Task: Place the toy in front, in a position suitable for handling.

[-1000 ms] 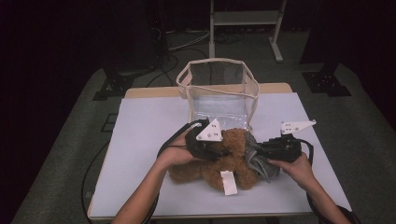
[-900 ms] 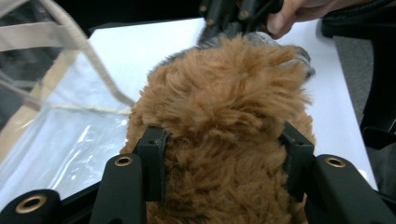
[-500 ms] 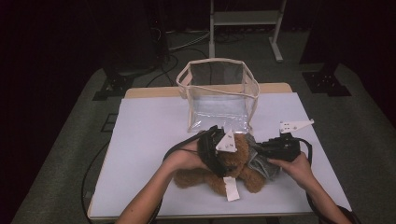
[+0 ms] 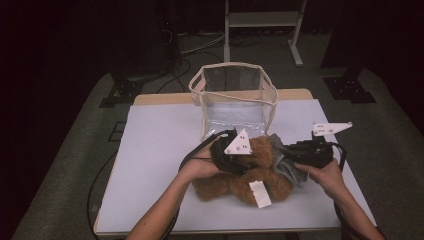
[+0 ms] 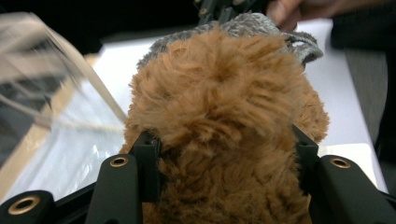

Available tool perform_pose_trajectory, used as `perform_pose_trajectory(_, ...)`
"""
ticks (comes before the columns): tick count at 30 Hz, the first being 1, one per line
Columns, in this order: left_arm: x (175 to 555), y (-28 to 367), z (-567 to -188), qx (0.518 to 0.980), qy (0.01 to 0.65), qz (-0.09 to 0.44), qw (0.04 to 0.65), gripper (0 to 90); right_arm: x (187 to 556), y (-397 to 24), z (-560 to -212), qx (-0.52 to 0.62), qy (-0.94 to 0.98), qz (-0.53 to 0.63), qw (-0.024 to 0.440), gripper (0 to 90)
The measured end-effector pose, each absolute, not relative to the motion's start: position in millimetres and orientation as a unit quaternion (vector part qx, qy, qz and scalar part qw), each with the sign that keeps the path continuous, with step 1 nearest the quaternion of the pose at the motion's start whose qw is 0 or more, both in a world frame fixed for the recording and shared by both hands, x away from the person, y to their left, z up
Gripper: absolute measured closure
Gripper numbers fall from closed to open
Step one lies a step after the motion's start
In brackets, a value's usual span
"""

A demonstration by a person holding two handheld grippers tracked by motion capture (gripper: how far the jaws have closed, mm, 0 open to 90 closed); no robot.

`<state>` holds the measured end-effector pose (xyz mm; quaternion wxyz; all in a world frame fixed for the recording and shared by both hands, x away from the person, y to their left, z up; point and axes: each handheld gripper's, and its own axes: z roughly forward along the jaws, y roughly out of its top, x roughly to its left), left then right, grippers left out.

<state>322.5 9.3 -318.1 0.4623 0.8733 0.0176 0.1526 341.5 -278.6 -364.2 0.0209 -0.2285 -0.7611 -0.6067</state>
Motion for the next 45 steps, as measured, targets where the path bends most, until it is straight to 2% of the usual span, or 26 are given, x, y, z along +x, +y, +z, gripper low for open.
perform_pose_trajectory(3,322.1,7.0,-312.8,0.862,0.020,0.149,0.485,43.8,339.7,-284.6,-345.8,-0.220,-0.762,-0.609,0.007,78.0)
perform_pose_trajectory(4,322.0,7.8,-313.0,0.862,0.018,0.147,0.485,43.0,337.7,-282.1,-327.1,-0.208,-0.772,-0.601,-0.012,78.0)
perform_pose_trajectory(7,321.9,25.0,-326.6,0.861,0.028,0.132,0.491,40.9,338.5,-262.5,-320.5,-0.191,-0.792,-0.580,-0.013,78.0)
perform_pose_trajectory(10,317.9,43.1,-328.7,0.857,0.042,0.140,0.493,37.4,343.6,-240.8,-321.8,-0.177,-0.801,-0.572,-0.004,78.1)
perform_pose_trajectory(15,308.7,62.7,-320.9,0.863,0.045,0.165,0.475,12.2,346.1,-204.6,-311.4,-0.146,-0.810,-0.568,0.003,78.1)
perform_pose_trajectory(16,308.7,62.7,-320.9,0.863,0.045,0.165,0.475,10.3,346.1,-204.6,-311.4,-0.146,-0.810,-0.568,0.003,78.1)
perform_pose_trajectory(17,307.1,65.6,-320.2,0.862,0.045,0.173,0.474,10.3,345.7,-198.0,-308.3,-0.140,-0.810,-0.569,0.002,78.1)
perform_pose_trajectory(20,304.0,79.2,-320.0,0.857,0.046,0.190,0.478,31.7,343.4,-179.4,-300.0,-0.123,-0.822,-0.556,-0.015,78.1)
perform_pose_trajectory(22,304.4,84.3,-322.0,0.849,0.054,0.186,0.491,40.1,343.3,-181.9,-300.2,-0.126,-0.818,-0.561,-0.013,78.2)
perform_pose_trajectory(23,304.6,85.6,-322.6,0.847,0.055,0.183,0.496,41.6,343.3,-185.3,-301.4,-0.127,-0.816,-0.563,-0.011,78.2)
perform_pose_trajectory(29,306.8,83.9,-323.2,0.846,0.054,0.180,0.500,43.4,337.6,-209.9,-319.1,-0.147,-0.805,-0.575,0.002,78.2)
perform_pose_trajectory(33,303.9,71.3,-322.2,0.853,0.023,0.168,0.494,44.3,334.9,-235.0,-333.1,-0.171,-0.799,-0.576,0.010,78.2)
perform_pose_trajectory(39,304.6,70.8,-318.5,0.854,0.023,0.166,0.493,44.8,345.9,-246.9,-331.8,-0.193,-0.794,-0.576,-0.010,78.2)
perform_pose_trajectory(45,307.9,71.8,-318.5,0.852,0.026,0.160,0.497,44.4,342.6,-276.0,-354.9,-0.235,-0.800,-0.552,-0.010,78.1)
